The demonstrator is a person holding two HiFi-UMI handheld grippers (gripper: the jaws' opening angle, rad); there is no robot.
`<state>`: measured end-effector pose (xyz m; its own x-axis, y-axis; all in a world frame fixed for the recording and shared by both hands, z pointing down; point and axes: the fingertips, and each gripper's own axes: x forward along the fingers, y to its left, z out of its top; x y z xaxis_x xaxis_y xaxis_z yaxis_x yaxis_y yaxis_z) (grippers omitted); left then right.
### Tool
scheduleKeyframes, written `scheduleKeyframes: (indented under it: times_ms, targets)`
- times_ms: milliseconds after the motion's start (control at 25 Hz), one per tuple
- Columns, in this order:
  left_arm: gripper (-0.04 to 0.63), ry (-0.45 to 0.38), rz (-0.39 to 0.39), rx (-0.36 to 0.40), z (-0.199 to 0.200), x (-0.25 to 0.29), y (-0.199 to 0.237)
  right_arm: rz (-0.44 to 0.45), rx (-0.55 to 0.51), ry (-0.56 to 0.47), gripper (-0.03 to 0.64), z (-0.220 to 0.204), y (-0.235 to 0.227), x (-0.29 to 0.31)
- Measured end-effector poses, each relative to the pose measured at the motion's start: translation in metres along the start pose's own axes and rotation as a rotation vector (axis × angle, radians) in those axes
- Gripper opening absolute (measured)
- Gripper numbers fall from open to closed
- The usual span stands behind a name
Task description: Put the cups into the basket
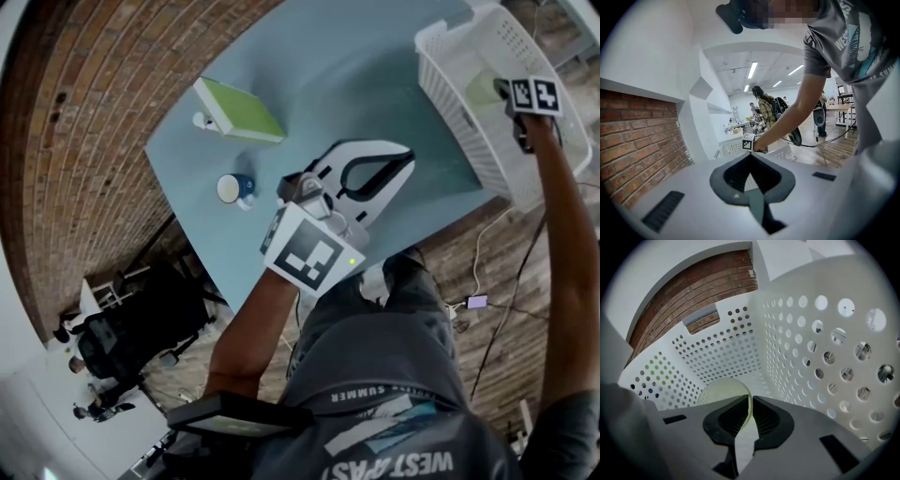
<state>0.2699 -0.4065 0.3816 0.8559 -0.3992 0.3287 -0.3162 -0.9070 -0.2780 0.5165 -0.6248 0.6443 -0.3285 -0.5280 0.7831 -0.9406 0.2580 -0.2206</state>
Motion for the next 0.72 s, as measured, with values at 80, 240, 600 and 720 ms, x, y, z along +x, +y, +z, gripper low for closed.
scheduleKeyframes:
  times_ms: [80, 240, 600, 720]
  targets:
    - [0.002, -0.002, 0.000, 0.000, 0.000, -0.001, 0.000, 0.009, -0.015, 0.007, 0.035, 0.001, 0.004, -0.002]
    - [0.002, -0.011, 0.001, 0.010, 0.005, -0.007, -0.001, -0.019, -0.041, -0.007, 0.104, 0.007, 0.006, -0.013]
    - [0.002, -0.044, 0.005, 0.029, 0.015, -0.026, -0.008, -0.152, -0.065, -0.296, 0.109, 0.065, 0.015, -0.093]
    - [0.001, -0.055, 0.010, 0.028, 0.015, -0.038, -0.009, -0.122, -0.094, -0.463, 0.067, 0.091, 0.041, -0.138]
